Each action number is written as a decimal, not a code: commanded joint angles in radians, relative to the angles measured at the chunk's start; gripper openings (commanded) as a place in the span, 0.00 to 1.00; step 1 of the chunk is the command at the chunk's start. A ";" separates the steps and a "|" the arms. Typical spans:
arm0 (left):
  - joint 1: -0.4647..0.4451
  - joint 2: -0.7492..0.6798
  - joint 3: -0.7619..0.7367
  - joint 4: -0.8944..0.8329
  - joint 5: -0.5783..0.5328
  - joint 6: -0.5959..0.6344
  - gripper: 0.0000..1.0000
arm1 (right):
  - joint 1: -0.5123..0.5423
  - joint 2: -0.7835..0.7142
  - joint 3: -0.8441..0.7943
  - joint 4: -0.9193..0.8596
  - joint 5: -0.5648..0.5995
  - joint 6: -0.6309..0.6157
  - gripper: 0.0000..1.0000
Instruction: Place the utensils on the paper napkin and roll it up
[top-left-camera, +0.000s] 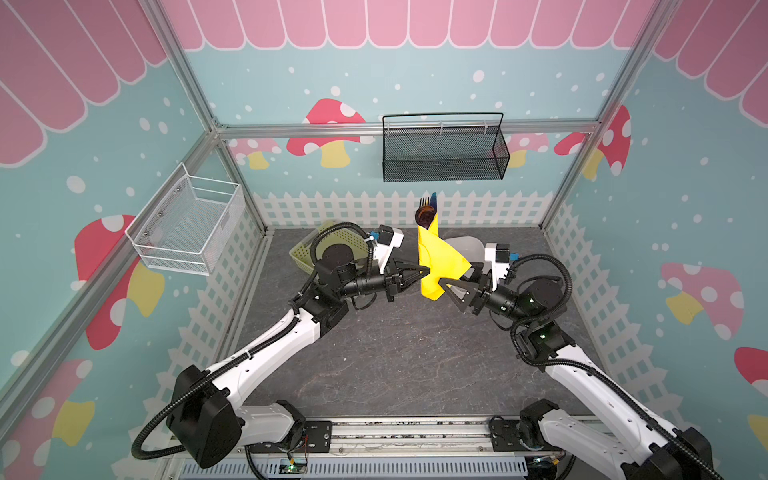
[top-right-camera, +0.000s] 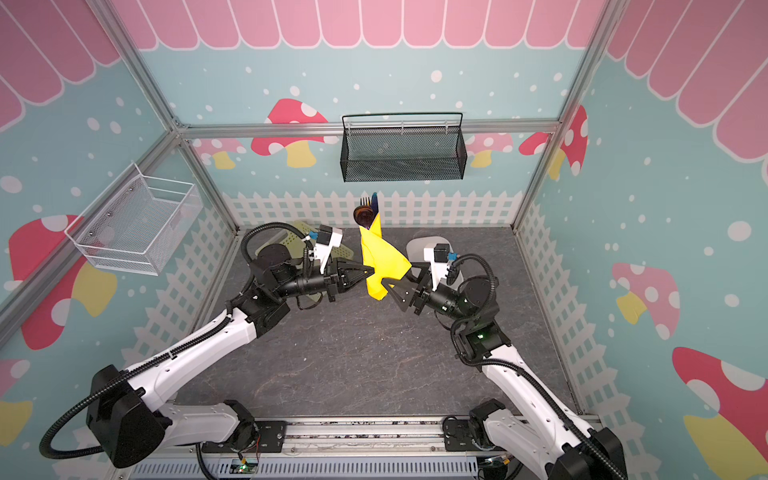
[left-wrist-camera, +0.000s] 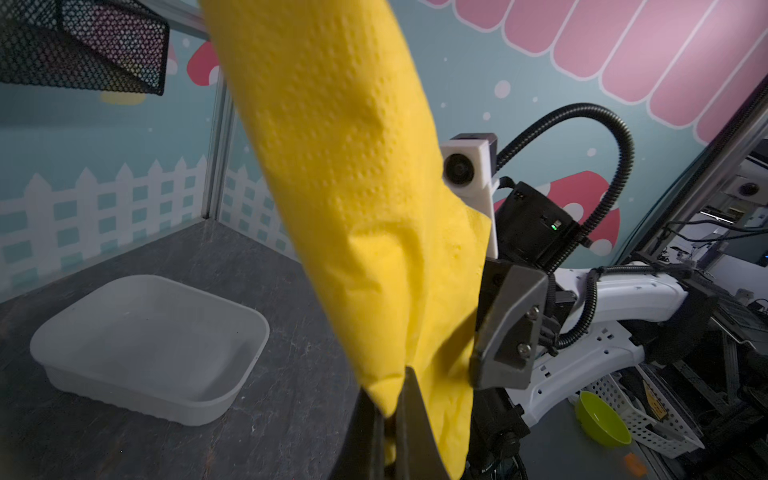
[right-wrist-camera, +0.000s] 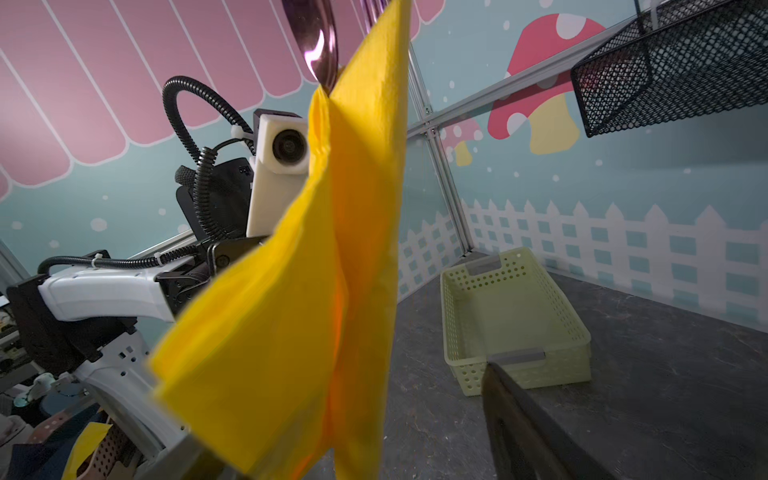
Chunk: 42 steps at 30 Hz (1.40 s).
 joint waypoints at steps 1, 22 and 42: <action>-0.013 -0.037 0.048 0.070 0.058 0.030 0.00 | 0.003 0.023 0.048 0.111 -0.096 0.047 0.80; -0.022 -0.063 0.077 0.034 0.032 0.054 0.00 | 0.052 0.070 0.073 0.215 -0.218 0.066 0.26; -0.022 -0.035 0.127 0.069 0.008 -0.053 0.37 | 0.060 0.016 0.049 0.230 -0.176 0.016 0.00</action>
